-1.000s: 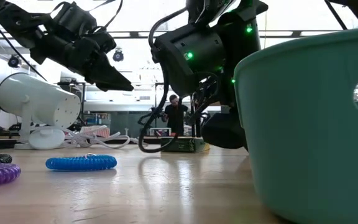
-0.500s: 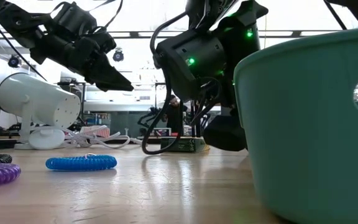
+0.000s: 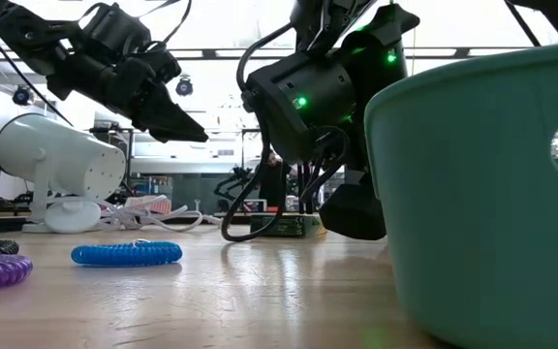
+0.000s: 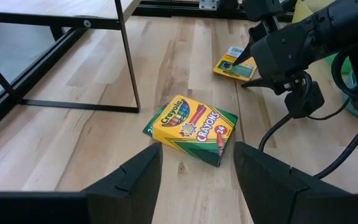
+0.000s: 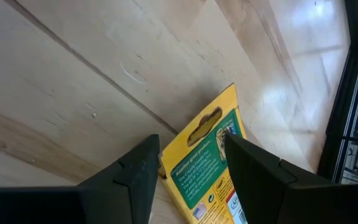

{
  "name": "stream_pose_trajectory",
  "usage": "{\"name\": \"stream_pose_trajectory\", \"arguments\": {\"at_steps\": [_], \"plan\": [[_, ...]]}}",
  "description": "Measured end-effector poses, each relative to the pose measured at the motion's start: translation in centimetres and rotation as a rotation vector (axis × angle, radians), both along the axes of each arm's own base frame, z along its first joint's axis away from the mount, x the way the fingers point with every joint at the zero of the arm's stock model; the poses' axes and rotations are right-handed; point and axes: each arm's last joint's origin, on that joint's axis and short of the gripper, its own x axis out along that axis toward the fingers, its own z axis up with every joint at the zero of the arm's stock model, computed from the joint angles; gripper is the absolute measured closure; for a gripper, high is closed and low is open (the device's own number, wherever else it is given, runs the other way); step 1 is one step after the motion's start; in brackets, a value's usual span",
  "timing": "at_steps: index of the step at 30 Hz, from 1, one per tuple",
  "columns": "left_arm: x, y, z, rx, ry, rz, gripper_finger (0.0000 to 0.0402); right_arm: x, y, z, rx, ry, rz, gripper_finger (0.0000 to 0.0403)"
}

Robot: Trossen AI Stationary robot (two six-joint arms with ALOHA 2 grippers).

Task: Pick & Place Office Desk Supplies
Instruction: Put the crayon box into the green bin

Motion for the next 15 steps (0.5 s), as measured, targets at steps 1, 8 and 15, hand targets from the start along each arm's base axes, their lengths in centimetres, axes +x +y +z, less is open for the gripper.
{"name": "stream_pose_trajectory", "arguments": {"at_steps": [1,8,15], "plan": [[0.0,0.0,0.0,0.0,0.0,0.0,0.0199,0.0,0.0,0.0,0.0,0.0,0.0,0.0226],[0.0,0.0,0.0,0.0,0.0,0.0,0.0199,0.0,0.0,0.0,-0.002,-0.004,-0.006,0.0242],[0.0,0.0,0.0,0.0,0.0,0.0,0.0199,0.0,0.01,-0.01,0.0,-0.004,-0.008,0.0271]]}}
